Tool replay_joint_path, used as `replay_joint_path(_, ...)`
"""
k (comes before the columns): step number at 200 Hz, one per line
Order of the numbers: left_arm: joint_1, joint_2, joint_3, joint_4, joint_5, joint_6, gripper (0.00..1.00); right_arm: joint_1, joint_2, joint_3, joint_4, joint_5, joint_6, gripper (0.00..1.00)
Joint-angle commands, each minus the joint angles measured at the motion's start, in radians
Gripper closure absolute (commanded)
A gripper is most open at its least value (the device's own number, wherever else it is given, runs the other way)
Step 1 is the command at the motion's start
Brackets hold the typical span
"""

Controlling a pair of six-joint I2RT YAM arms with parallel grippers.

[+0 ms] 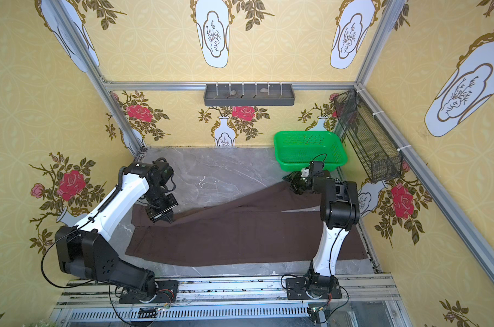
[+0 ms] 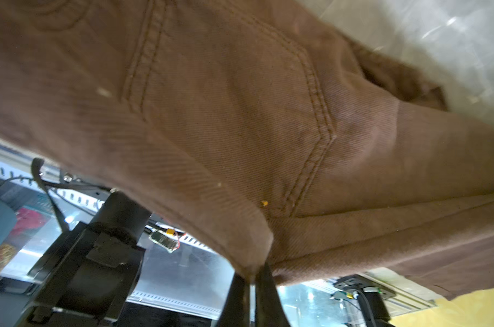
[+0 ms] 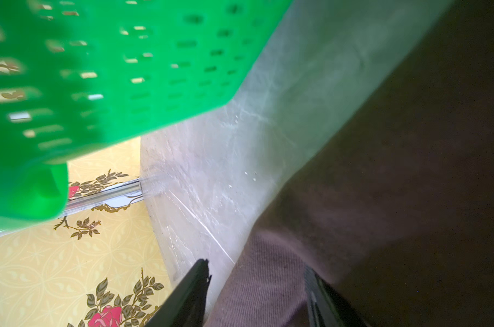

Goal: Roll up the long pants
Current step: Fold the long pant at the center of the board.

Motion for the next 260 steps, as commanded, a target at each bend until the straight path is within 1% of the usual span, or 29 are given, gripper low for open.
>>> replay_joint_path(1,-0.024,-0.032,-0.056,-0.066,-0.072,0.037,1.00,0.000,-0.011,-0.009,-0.103,0.064,-0.033,0.45)
replay_joint_path(33,-0.102,-0.055,-0.140,-0.055,-0.132,0.046,1.00,0.006,-0.032,-0.007,-0.175,0.091,-0.058,0.48)
replay_joint_path(65,-0.164,-0.087,-0.263,-0.001,-0.145,0.019,1.00,0.023,-0.037,0.039,-0.315,0.145,-0.096,0.47)
replay_joint_path(92,-0.183,-0.130,-0.382,0.066,-0.121,-0.010,1.00,0.039,-0.072,0.046,-0.335,0.148,-0.101,0.46)
replay_joint_path(115,-0.184,-0.151,-0.445,0.112,-0.112,-0.023,1.00,0.049,-0.094,0.072,-0.339,0.137,-0.082,0.46)
replay_joint_path(151,-0.184,-0.121,-0.440,0.153,-0.115,-0.017,1.00,0.072,-0.095,0.133,-0.349,0.125,-0.055,0.46)
replay_joint_path(183,-0.183,-0.084,-0.404,0.157,-0.125,-0.002,1.00,0.091,-0.053,0.157,-0.344,0.134,-0.049,0.46)
replay_joint_path(228,-0.184,-0.067,-0.374,0.131,-0.142,0.025,1.00,0.133,-0.009,0.172,-0.402,0.216,-0.041,0.47)
replay_joint_path(260,-0.184,-0.057,-0.366,0.124,-0.148,0.027,1.00,0.146,0.012,0.171,-0.417,0.235,-0.044,0.47)
